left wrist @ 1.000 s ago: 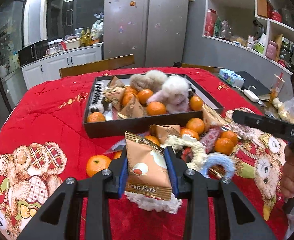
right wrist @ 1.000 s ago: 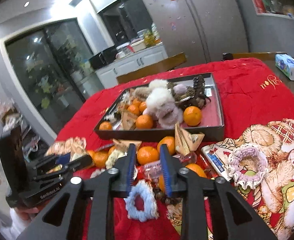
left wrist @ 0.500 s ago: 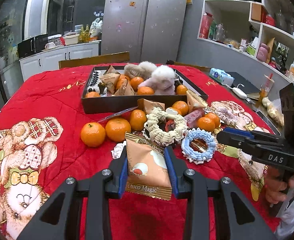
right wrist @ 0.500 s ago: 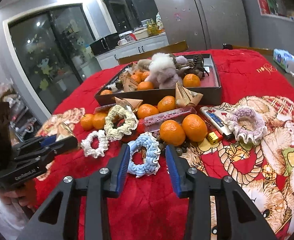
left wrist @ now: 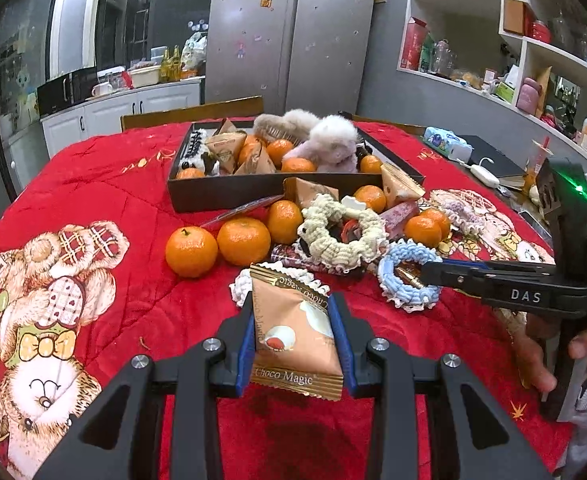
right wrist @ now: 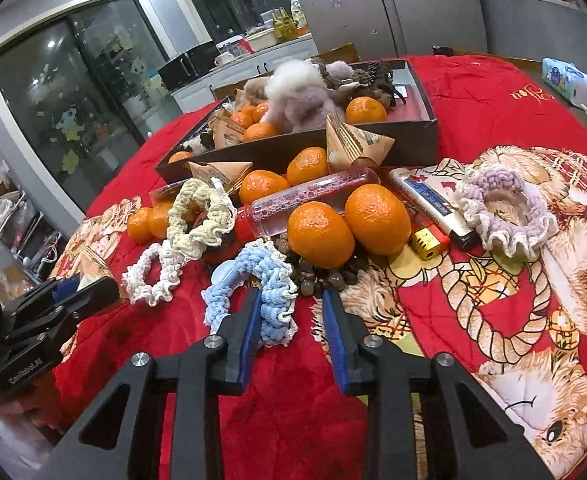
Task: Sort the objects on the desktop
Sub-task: 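Lift and carry the packet and the blue scrunchie toward the black box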
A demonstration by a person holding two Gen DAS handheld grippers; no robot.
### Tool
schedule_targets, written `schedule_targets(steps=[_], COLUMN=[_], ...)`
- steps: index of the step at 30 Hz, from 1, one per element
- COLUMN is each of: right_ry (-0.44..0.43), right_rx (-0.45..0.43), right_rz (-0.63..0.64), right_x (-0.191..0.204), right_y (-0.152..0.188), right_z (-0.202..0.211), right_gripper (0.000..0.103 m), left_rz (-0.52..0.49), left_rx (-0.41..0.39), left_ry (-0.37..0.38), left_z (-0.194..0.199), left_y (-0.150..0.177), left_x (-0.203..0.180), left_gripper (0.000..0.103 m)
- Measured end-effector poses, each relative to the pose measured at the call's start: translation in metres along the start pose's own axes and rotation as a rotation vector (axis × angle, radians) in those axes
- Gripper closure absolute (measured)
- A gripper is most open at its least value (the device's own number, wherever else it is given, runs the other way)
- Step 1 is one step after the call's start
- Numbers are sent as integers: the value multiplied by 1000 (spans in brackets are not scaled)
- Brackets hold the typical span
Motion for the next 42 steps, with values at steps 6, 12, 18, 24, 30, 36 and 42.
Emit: schedule_targets(steps=[6, 12, 18, 24, 30, 36, 42], right_ry=[-53, -43, -25, -12, -11, -15, 17], right_rx=[4, 8, 0, -22, -40, -81, -114], right_rz=[-12, 7, 16, 41, 40, 56, 87], right_x=[4, 7, 7, 11, 11, 16, 20], right_y=[2, 0, 0, 0, -2, -5, -7], right_z=[-1, -1, 1, 5, 9, 16, 22], right_gripper=[91, 92, 92, 92, 92, 93, 93], left_rz=[10, 18, -2, -17, 28, 52, 58], left_rx=[26, 40, 7, -16, 9, 28, 16], left_ry=[5, 9, -8, -41, -38, -34, -37], left_z=[-7, -10, -4, 1, -4, -8, -6], left_y=[3, 5, 3, 3, 4, 6, 5], left_x=[1, 3, 0, 0, 9, 13, 14], left_gripper=[68, 68, 68, 68, 68, 68, 68])
Point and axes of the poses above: each gripper's, at about its wrist camera, not at the fingertips, and z roughly against the way its jaws point, x to its left, y to its underside, the point moved 7 cm from there along -z, roughly the way its jaws point, and after that the axes turned 9 degrees about -y, right-handed, at the moved point
